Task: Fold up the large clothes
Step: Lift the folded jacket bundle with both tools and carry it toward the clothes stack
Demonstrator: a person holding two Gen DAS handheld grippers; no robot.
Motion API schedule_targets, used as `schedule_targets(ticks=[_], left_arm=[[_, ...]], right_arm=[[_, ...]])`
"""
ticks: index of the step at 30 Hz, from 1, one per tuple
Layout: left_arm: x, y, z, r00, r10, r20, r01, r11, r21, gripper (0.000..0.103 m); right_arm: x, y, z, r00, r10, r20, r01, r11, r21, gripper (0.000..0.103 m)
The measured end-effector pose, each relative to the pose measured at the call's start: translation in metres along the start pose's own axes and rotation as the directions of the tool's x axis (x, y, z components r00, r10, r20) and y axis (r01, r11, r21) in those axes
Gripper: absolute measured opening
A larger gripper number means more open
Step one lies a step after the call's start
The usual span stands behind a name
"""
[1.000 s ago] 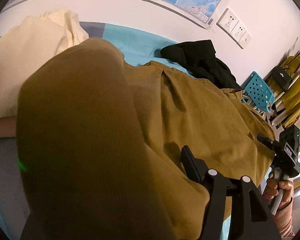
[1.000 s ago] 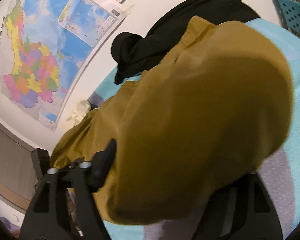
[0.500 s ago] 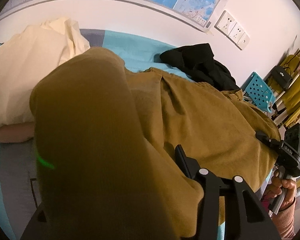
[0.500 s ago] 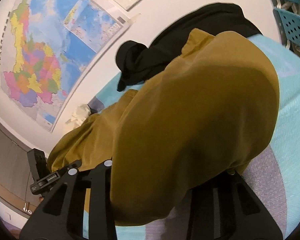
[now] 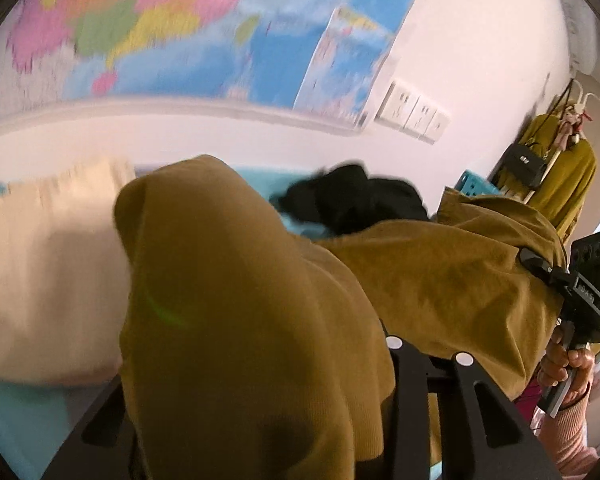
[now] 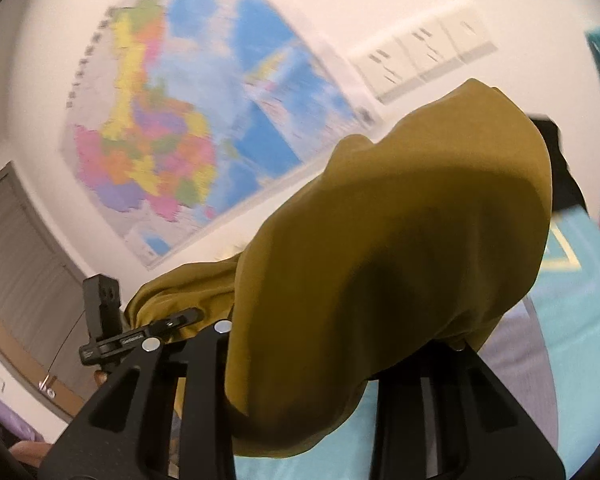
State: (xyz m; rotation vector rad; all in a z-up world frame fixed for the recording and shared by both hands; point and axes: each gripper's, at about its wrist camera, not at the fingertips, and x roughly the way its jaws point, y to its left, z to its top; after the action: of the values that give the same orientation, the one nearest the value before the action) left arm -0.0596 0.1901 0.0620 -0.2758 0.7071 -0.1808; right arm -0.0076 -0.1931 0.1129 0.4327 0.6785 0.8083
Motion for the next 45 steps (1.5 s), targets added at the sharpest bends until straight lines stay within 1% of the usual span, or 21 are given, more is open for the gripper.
schedule_targets(ticks=[4,8,10,13,17,19,24,28,30,31,32,34,35,37,38,39,41,42,43,44,45], left_arm=[[-0.037,0.006,0.030,0.997,0.017,0.077,-0.019,1.000,0.022,0.035],[-0.079,0.021,0.054,0.980,0.091,0.177,-0.099,0.994,0.035,0.035],[-0.101,0.033,0.067,0.965,0.144,0.221,-0.153,0.988,0.023,0.035],[-0.122,0.053,0.082,0.942,0.215,0.259,-0.221,0.975,-0.008,0.035],[-0.149,0.094,0.095,0.899,0.325,0.294,-0.318,0.945,-0.074,0.035],[-0.160,0.117,0.100,0.860,0.402,0.314,-0.387,0.915,-0.111,0.034],[-0.172,0.176,0.112,0.812,0.506,0.291,-0.464,0.862,-0.205,0.034],[-0.182,0.222,0.117,0.755,0.593,0.279,-0.535,0.804,-0.261,0.034],[-0.186,0.244,0.114,0.742,0.611,0.275,-0.540,0.788,-0.294,0.034],[-0.187,0.258,0.109,0.725,0.633,0.271,-0.557,0.770,-0.310,0.034],[-0.186,0.274,0.102,0.704,0.661,0.258,-0.578,0.745,-0.332,0.034],[-0.175,0.311,0.079,0.692,0.690,0.213,-0.589,0.710,-0.387,0.034],[-0.167,0.328,0.067,0.686,0.706,0.175,-0.601,0.686,-0.410,0.034],[-0.143,0.366,0.033,0.670,0.740,0.054,-0.645,0.617,-0.451,0.033],[-0.138,0.378,0.020,0.675,0.738,0.017,-0.645,0.600,-0.474,0.033],[-0.135,0.391,0.004,0.693,0.721,0.003,-0.621,0.599,-0.506,0.033],[-0.138,0.398,-0.012,0.713,0.701,0.015,-0.587,0.608,-0.534,0.038],[-0.139,0.400,-0.019,0.717,0.697,0.011,-0.585,0.610,-0.535,0.039],[-0.139,0.400,-0.021,0.716,0.698,0.007,-0.589,0.609,-0.531,0.040],[-0.138,0.401,-0.022,0.710,0.704,0.000,-0.600,0.606,-0.522,0.041],[-0.138,0.401,-0.023,0.704,0.711,-0.005,-0.611,0.601,-0.515,0.042]], right_arm=[[0.011,0.035,0.027,0.998,0.057,0.026,-0.055,0.996,-0.077,0.030],[0.036,0.069,0.052,0.990,0.132,0.045,-0.125,0.982,-0.141,0.030],[0.057,0.087,0.064,0.984,0.176,0.043,-0.167,0.973,-0.161,0.030],[0.094,0.113,0.078,0.973,0.230,0.022,-0.222,0.958,-0.181,0.030],[0.143,0.146,0.087,0.959,0.283,-0.012,-0.279,0.937,-0.210,0.030],[0.173,0.161,0.086,0.949,0.312,-0.035,-0.313,0.926,-0.213,0.030],[0.235,0.200,0.071,0.930,0.357,-0.089,-0.368,0.899,-0.239,0.030],[0.284,0.225,0.049,0.908,0.398,-0.134,-0.418,0.883,-0.215,0.030],[0.306,0.233,0.032,0.904,0.397,-0.159,-0.425,0.879,-0.216,0.030],[0.314,0.234,0.025,0.900,0.400,-0.172,-0.430,0.880,-0.203,0.030],[0.328,0.235,0.009,0.897,0.393,-0.203,-0.431,0.880,-0.201,0.030],[0.348,0.233,-0.020,0.893,0.360,-0.272,-0.418,0.885,-0.203,0.030],[0.363,0.227,-0.042,0.879,0.330,-0.345,-0.409,0.893,-0.189,0.030],[0.376,0.212,-0.072,0.865,0.289,-0.409,-0.380,0.911,-0.161,0.032],[0.378,0.207,-0.078,0.859,0.284,-0.426,-0.377,0.914,-0.151,0.033],[0.377,0.198,-0.085,0.849,0.280,-0.448,-0.373,0.919,-0.132,0.037],[0.373,0.190,-0.088,0.831,0.290,-0.474,-0.377,0.921,-0.096,0.041],[0.369,0.187,-0.089,0.818,0.295,-0.493,-0.384,0.919,-0.086,0.044],[0.366,0.185,-0.089,0.812,0.291,-0.505,-0.383,0.920,-0.085,0.046],[0.358,0.181,-0.088,0.808,0.289,-0.513,-0.381,0.921,-0.081,0.054],[0.355,0.181,-0.084,0.809,0.289,-0.511,-0.380,0.921,-0.080,0.061]])
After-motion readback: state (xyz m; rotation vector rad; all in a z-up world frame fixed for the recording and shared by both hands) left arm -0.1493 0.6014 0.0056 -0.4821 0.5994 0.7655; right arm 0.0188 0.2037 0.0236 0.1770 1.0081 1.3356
